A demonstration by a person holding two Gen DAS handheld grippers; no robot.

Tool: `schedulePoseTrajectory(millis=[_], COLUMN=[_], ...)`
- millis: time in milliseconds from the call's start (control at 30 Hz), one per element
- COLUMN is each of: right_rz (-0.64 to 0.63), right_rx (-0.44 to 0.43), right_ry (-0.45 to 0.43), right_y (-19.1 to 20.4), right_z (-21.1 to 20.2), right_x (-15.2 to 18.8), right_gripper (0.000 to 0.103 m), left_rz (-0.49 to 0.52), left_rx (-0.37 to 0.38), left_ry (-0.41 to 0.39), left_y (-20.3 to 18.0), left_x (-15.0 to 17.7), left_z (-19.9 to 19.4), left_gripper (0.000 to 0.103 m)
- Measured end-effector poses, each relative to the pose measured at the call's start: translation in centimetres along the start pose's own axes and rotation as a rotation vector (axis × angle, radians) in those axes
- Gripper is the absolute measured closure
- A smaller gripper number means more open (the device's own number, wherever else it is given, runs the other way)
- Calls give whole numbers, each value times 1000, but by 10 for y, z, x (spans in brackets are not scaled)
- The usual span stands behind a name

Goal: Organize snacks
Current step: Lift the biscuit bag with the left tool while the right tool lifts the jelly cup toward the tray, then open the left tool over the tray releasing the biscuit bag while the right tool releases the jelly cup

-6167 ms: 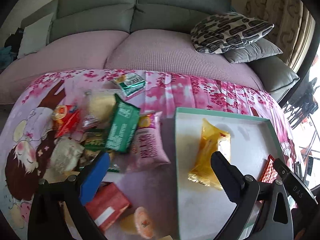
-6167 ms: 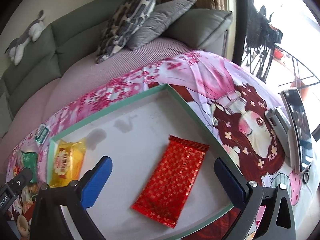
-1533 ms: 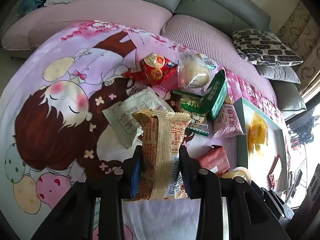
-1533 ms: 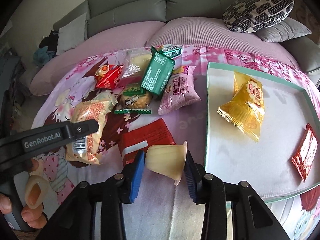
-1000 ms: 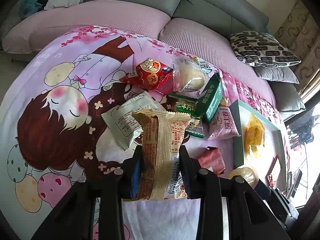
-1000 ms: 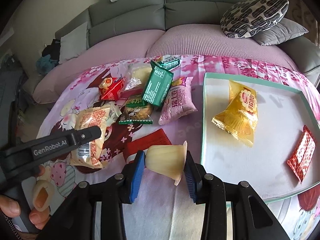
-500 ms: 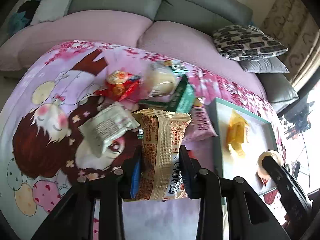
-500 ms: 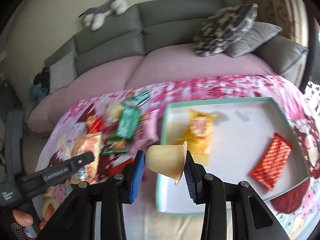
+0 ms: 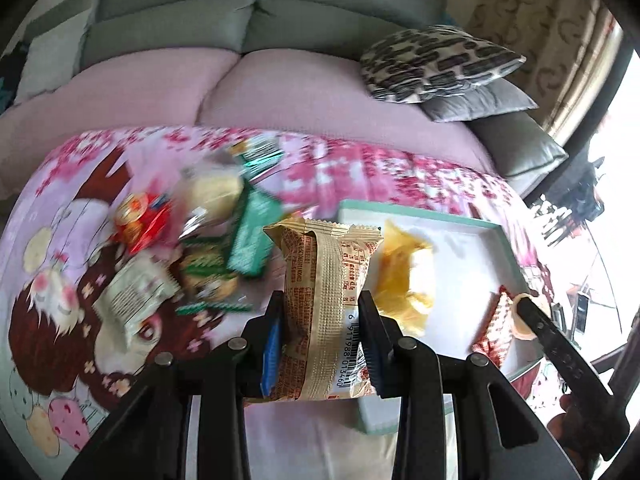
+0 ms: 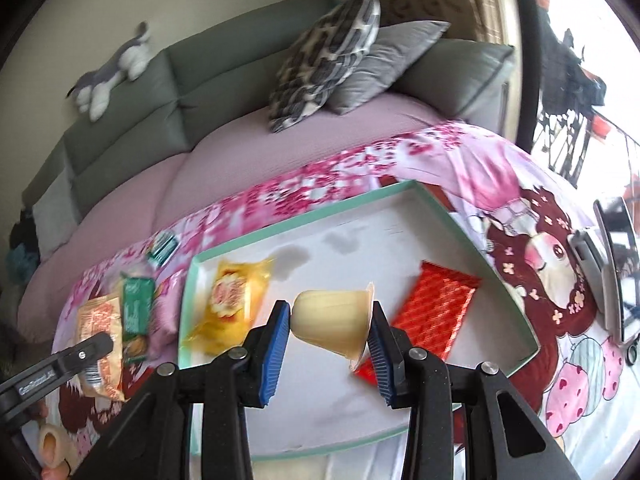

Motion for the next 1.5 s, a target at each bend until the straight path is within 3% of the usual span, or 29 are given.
schedulePoseTrajectory(millis=[167, 300, 500, 867, 1233, 1367, 1500], right_rz=[37, 51, 74, 128, 145, 145, 147], right_rx=[32, 37, 31, 32, 21, 28, 24], right_ry=[-10, -8, -7, 14, 14, 13, 17], right_y=[-19, -25, -35, -54, -61, -62, -62], right_z=[7, 14, 24, 45, 47, 46, 46], right_x=[-9, -15, -24, -28, -27, -27, -26], right_gripper=[62, 62, 62, 62, 62, 62, 62], left_rz=[83, 134, 196, 207, 197, 193, 195], left_rx=[43, 80, 73, 18, -1, 0, -5], left_ry=[-9, 28, 84, 136, 148, 142, 117], left_y=[-43, -80, -120, -141, -144, -144, -144], left_x=[-15, -27, -42, -56, -62, -60, -58], left_z=[3, 20, 53, 92, 105, 99, 86], left_gripper=[66, 66, 66, 66, 66, 41, 41])
Point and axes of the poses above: each gripper's, at about its wrist camera, not at the fingertips, and z roughly the way its jaws point, y to its left, x to its underside, the point moved 5 cm from there along z, roughly the way its jaws point, and after that the axes turned 15 degrees about y, right-handed, at the moved point
